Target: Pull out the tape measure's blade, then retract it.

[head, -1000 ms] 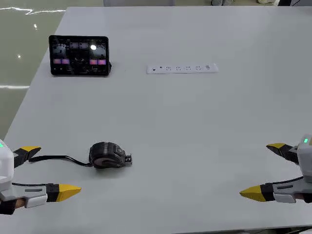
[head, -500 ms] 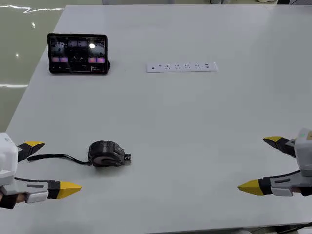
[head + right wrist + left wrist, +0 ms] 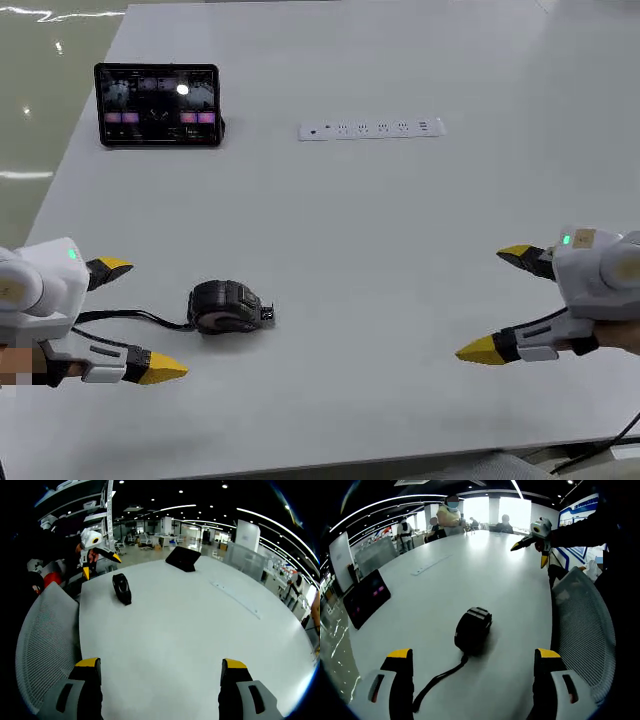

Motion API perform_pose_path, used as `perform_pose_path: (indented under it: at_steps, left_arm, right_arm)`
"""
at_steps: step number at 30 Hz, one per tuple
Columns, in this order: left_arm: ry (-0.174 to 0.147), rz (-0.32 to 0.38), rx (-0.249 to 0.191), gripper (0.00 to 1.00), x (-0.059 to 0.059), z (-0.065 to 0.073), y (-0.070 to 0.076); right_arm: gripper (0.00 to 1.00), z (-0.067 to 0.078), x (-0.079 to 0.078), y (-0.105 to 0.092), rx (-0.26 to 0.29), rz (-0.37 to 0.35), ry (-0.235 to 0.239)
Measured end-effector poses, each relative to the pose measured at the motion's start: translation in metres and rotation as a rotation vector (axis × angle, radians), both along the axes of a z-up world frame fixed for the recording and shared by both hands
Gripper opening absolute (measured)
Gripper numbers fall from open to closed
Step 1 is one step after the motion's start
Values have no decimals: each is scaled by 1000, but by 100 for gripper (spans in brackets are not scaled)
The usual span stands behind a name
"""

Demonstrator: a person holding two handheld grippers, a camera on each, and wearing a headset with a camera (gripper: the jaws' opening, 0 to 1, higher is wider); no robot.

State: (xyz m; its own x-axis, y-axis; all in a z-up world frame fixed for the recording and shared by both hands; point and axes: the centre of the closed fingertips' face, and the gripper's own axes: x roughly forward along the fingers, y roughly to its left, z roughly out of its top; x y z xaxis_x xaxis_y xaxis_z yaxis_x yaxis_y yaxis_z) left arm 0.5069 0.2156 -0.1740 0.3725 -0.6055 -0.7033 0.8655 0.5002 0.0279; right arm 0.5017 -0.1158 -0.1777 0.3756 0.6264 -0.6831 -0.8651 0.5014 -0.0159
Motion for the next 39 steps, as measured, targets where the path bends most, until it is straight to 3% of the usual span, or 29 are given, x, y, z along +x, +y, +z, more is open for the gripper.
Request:
perform_pose_path:
  at_steps: [7,10,15,23,31,39]
  left_arm:
    - [4,-87,48,97,8,-6,-12]
    - [21,-137,93,95,8,-14,-16]
    - [47,-184,127,91,13,-24,-28]
    - [66,-269,204,79,26,-42,-45]
    - [99,-306,226,67,29,-52,-57]
    - [104,-358,276,56,30,-60,-61]
  right_arm:
    - [99,-3,7,25,-5,66,-6]
    - [99,-6,10,35,-7,86,2]
    - [99,-10,14,53,-16,141,4]
    - [94,-24,26,85,-26,219,7]
    - [90,-31,28,117,-32,276,25]
    - [85,-36,31,146,-28,339,28]
